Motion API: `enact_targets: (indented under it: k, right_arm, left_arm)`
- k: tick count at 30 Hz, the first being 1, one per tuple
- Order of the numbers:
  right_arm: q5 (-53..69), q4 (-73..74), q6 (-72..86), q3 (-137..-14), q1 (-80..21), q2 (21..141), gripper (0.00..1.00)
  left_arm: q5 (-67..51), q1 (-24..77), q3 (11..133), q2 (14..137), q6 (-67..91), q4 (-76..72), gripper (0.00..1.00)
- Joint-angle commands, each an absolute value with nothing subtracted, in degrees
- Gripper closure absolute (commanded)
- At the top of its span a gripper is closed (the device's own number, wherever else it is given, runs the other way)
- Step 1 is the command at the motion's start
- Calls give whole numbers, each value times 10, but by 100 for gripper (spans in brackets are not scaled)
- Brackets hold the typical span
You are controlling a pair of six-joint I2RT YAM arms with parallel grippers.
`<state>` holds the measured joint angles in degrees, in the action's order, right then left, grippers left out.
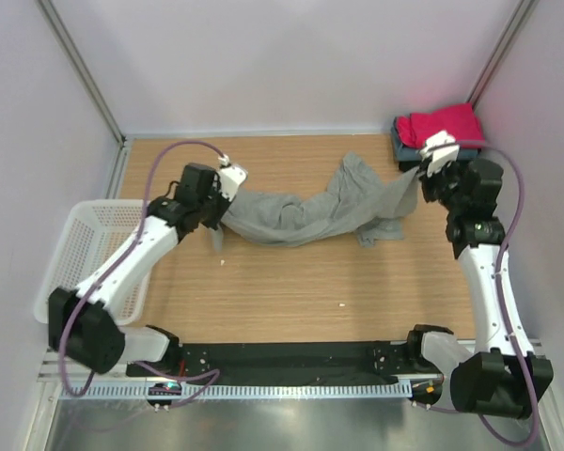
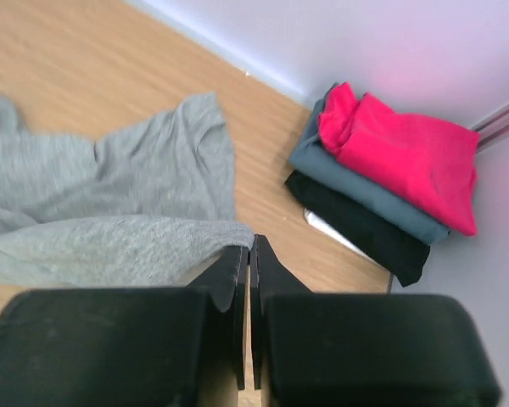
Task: Fold and stack the t-shirts
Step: Flatten the tshirt out
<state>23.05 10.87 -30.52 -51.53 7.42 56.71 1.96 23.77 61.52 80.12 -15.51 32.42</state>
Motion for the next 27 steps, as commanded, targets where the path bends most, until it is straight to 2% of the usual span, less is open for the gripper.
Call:
enact_targets:
  k: [1,3,4,10,11,12,13,14,15,16,22,26,27]
  right_arm:
    - [233,11,-158,-691,94,608,99]
    - [247,85,-114,-784,99,668,98]
    - [258,111,-103,-870,99,689,99]
    - [297,134,-29,-992,99,714,98]
    - [305,138,-28,-999,99,721,99]
    - [306,138,-26,-998,99,726,99]
    - [306,137,-26,-991,99,729,99]
    - [308,135,-29,-984,99,732,99]
    - [314,135,-32,-978,99,737,99]
    - [322,137,-34,-964,99,737,99]
    - [373,193,-71,-933,99,689,98]
    - [386,234,-71,-954,99,657,99]
    - [392,237,-68,-969,99,652,99]
  left_arm:
    - [28,236,717,696,-159,369,100]
    - [17,236,772,687,-159,422,100]
    - [9,236,812,682,-158,458,100]
    - [20,236,874,631,-170,505,100]
    - [34,236,869,628,-173,509,99]
    - [41,237,860,624,-175,500,92]
    - [47,237,831,617,-178,491,91]
    - [56,237,818,616,-180,478,91]
    - [56,236,805,617,-182,475,98]
    - [52,237,791,626,-187,475,100]
    - [3,236,802,608,-176,504,100]
    - [-32,236,833,591,-177,536,100]
    - [-81,236,839,591,-188,549,96]
